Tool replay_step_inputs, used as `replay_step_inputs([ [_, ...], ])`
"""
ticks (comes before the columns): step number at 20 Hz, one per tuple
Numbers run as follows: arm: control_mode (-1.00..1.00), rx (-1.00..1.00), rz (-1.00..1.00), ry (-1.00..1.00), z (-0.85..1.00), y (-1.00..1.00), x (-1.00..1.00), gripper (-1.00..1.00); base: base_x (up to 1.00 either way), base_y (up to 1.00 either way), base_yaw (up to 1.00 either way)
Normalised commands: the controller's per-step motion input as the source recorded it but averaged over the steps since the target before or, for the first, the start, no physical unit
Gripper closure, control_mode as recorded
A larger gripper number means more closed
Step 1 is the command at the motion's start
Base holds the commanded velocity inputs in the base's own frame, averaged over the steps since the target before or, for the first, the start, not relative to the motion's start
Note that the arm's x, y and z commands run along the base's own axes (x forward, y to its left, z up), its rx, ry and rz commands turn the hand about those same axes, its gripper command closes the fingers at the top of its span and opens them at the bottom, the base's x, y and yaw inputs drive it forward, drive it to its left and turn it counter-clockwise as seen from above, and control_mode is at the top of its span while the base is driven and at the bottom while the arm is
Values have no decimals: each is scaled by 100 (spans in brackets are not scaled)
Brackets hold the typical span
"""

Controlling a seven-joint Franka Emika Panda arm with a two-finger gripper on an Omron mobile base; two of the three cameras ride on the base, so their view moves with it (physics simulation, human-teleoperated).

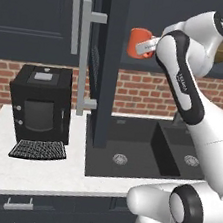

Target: Gather all objects into one cabinet and sort the glasses and bowls to opposite sides.

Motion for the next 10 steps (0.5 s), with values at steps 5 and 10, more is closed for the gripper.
replay_step_inputs([
  [5,-100,0,0,-1,-3,0,0,100,0,0,0],
  [10,-100,1,0,7,-24,0,8,100,0,0,0],
])
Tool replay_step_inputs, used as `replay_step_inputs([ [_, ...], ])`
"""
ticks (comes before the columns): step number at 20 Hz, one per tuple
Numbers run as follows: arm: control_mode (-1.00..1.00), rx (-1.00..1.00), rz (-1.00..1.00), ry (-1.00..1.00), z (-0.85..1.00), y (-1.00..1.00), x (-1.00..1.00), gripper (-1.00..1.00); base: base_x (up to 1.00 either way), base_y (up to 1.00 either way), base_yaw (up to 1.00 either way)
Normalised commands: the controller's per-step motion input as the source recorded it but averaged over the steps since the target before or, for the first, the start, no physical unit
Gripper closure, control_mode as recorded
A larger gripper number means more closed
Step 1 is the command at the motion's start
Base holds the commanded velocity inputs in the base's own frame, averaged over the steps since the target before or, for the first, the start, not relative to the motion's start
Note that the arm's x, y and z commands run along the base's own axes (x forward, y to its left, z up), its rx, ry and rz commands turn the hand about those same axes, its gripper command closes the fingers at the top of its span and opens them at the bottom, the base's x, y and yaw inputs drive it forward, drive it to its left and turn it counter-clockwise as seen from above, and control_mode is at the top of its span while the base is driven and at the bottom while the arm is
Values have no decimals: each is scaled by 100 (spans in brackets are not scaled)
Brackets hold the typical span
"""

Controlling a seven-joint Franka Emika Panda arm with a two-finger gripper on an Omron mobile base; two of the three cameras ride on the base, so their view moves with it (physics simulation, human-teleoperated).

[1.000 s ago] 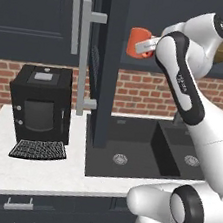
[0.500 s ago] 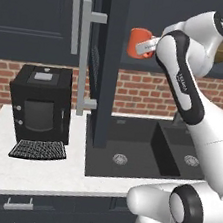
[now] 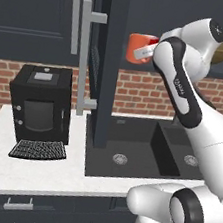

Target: Gather all objects into one cabinet and sort the glasses and bowls to opposite sides.

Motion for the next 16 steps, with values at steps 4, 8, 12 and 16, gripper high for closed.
replay_step_inputs([
  [4,-100,1,0,13,-21,0,26,100,0,0,0],
  [8,-100,0,0,3,0,0,43,100,0,0,0],
  [12,-100,0,0,0,0,0,34,100,0,0,0],
  [16,-100,0,0,0,0,0,37,100,0,0,0],
])
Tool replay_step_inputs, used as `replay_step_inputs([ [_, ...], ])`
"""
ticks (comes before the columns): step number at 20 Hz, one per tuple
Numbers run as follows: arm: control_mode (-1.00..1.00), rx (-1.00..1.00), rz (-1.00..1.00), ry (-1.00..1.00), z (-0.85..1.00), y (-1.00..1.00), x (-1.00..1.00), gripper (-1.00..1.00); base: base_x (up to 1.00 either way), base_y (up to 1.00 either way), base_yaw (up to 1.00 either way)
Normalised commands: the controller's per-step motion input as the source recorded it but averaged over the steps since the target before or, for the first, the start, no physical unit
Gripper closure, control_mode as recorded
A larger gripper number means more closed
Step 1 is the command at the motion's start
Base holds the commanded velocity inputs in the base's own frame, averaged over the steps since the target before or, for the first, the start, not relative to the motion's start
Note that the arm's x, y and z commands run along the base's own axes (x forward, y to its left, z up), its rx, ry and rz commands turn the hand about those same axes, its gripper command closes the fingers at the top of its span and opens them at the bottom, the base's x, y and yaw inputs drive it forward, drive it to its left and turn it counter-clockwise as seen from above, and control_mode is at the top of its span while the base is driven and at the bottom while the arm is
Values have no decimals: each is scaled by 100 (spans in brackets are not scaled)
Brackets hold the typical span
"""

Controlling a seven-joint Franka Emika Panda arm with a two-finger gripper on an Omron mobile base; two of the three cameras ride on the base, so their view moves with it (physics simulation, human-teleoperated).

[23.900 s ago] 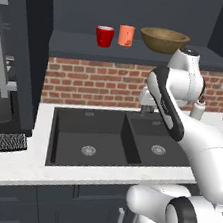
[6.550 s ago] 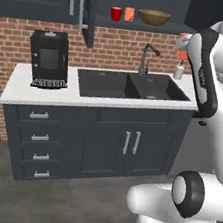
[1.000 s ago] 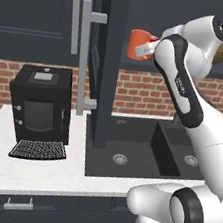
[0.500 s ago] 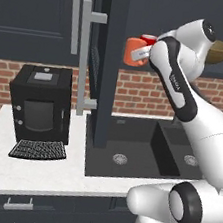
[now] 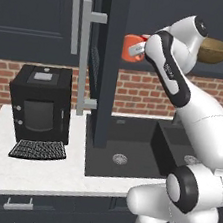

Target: Gather all objects into one cabinet and sort the glasses and bowls to opposite sides.

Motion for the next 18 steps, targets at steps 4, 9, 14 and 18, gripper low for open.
replay_step_inputs([
  [4,-100,0,0,-1,0,0,45,100,0,0,0],
  [9,-100,0,-3,0,0,1,53,100,0,0,0],
  [14,-100,-1,-5,0,0,10,45,100,0,0,0],
  [18,-100,-3,-5,0,0,17,34,-100,0,0,0],
])
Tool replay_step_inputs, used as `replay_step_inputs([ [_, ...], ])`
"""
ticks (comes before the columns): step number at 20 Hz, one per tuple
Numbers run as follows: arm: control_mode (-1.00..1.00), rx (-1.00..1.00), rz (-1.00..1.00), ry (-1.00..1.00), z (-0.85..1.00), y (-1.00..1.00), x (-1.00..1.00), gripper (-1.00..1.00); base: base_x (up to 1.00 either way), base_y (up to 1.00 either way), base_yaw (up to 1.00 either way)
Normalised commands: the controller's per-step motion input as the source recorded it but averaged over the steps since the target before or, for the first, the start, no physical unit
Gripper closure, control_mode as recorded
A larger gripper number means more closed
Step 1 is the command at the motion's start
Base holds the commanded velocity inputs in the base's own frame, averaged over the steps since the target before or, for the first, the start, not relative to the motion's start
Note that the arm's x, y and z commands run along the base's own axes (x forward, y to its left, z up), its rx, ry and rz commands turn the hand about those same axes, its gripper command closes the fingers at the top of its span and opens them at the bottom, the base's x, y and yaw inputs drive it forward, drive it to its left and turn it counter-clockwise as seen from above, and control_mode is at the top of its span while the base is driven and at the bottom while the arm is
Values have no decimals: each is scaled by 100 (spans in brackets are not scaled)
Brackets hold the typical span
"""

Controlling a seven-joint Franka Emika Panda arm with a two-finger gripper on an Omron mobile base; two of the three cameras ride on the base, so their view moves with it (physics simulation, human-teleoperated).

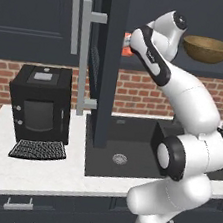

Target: Gather all objects into one cabinet and sort the glasses and bowls to opposite sides.

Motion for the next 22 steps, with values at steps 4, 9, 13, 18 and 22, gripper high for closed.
replay_step_inputs([
  [4,-100,0,-2,0,0,2,15,-100,0,0,0],
  [9,-100,0,0,0,0,0,5,-100,0,0,0],
  [13,-100,0,-1,0,-2,-1,-42,-100,0,0,0],
  [18,-100,0,0,0,-25,-4,-85,-100,0,0,0],
  [22,-100,-4,0,0,-67,-36,-100,-100,0,0,0],
])
